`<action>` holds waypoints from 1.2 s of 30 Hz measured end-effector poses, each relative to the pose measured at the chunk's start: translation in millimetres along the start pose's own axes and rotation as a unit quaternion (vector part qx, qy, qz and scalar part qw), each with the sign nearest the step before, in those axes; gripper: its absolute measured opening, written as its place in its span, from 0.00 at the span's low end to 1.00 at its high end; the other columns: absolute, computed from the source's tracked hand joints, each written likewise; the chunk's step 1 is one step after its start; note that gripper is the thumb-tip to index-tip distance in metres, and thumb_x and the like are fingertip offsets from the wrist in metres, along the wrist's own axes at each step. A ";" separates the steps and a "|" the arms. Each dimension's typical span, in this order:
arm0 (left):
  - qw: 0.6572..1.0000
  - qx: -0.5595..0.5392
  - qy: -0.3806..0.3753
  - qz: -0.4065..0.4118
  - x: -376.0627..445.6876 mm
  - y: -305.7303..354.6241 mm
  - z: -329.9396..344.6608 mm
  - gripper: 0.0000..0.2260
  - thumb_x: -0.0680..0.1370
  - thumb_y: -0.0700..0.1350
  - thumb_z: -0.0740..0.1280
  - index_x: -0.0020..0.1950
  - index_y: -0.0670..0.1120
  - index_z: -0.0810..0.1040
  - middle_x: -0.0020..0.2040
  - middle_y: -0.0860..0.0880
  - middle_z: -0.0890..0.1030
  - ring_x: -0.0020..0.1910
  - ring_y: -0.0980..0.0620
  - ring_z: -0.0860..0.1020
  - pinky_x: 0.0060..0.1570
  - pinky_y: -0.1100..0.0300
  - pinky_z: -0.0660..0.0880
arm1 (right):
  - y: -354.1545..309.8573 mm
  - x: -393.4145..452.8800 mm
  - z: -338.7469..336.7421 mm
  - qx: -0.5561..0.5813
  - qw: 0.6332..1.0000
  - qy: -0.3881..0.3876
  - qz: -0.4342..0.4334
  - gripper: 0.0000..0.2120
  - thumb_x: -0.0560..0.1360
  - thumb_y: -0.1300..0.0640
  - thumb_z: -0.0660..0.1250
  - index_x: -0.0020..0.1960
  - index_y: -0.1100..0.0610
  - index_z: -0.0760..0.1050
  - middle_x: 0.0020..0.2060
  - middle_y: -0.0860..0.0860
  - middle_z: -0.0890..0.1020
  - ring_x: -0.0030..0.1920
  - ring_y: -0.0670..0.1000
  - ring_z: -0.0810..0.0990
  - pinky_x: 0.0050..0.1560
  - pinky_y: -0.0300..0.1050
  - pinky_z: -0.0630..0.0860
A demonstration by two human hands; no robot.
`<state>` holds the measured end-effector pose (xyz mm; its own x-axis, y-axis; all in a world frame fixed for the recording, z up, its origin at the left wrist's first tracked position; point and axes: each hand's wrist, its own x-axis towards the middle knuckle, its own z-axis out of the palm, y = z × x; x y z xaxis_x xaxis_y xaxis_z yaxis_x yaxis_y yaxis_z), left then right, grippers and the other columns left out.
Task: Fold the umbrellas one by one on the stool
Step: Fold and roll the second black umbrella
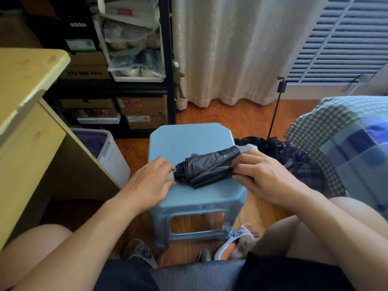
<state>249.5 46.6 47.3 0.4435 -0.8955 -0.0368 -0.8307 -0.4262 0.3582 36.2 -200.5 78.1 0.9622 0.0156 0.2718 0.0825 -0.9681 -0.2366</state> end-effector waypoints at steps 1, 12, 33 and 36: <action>1.000 0.002 0.007 0.006 -1.1 1.7 -1.3 0.13 0.80 0.50 0.69 0.63 0.49 0.75 0.57 0.51 0.73 0.57 0.47 0.76 0.54 0.53 0.73 | -2.2 -2.3 -0.9 -0.011 1.000 0.009 -0.017 0.11 0.83 0.54 0.65 0.50 0.57 0.84 0.53 0.50 0.82 0.54 0.57 0.79 0.56 0.54 0.77; 0.987 0.098 0.104 0.072 2.1 7.3 -12.5 0.14 0.71 0.35 0.76 0.44 0.45 0.71 0.44 0.49 0.68 0.39 0.47 0.72 0.33 0.55 0.66 | -1.8 -4.1 -0.8 0.082 0.991 0.101 0.040 0.09 0.82 0.61 0.65 0.52 0.63 0.83 0.56 0.52 0.83 0.56 0.52 0.83 0.56 0.51 0.81; 0.982 0.040 0.112 0.144 7.1 29.6 20.2 0.28 0.80 0.59 0.63 0.79 0.52 0.65 0.80 0.48 0.63 0.79 0.45 0.60 0.77 0.47 0.59 | 7.4 13.2 20.0 -0.008 0.993 0.093 0.075 0.09 0.80 0.52 0.68 0.54 0.53 0.86 0.52 0.44 0.87 0.52 0.50 0.86 0.47 0.51 0.84; 0.983 0.038 0.142 0.106 15.7 47.1 38.8 0.19 0.81 0.56 0.61 0.71 0.51 0.75 0.72 0.48 0.73 0.72 0.45 0.70 0.71 0.44 0.69 | 7.7 12.8 23.2 -0.018 0.992 0.096 0.086 0.09 0.80 0.52 0.67 0.54 0.52 0.86 0.50 0.45 0.87 0.50 0.52 0.86 0.44 0.52 0.83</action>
<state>204.3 7.5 27.4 0.3243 -0.8978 0.2980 -0.9327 -0.2510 0.2588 55.2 -202.0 58.1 0.8943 -0.1940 0.4032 -0.0904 -0.9609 -0.2619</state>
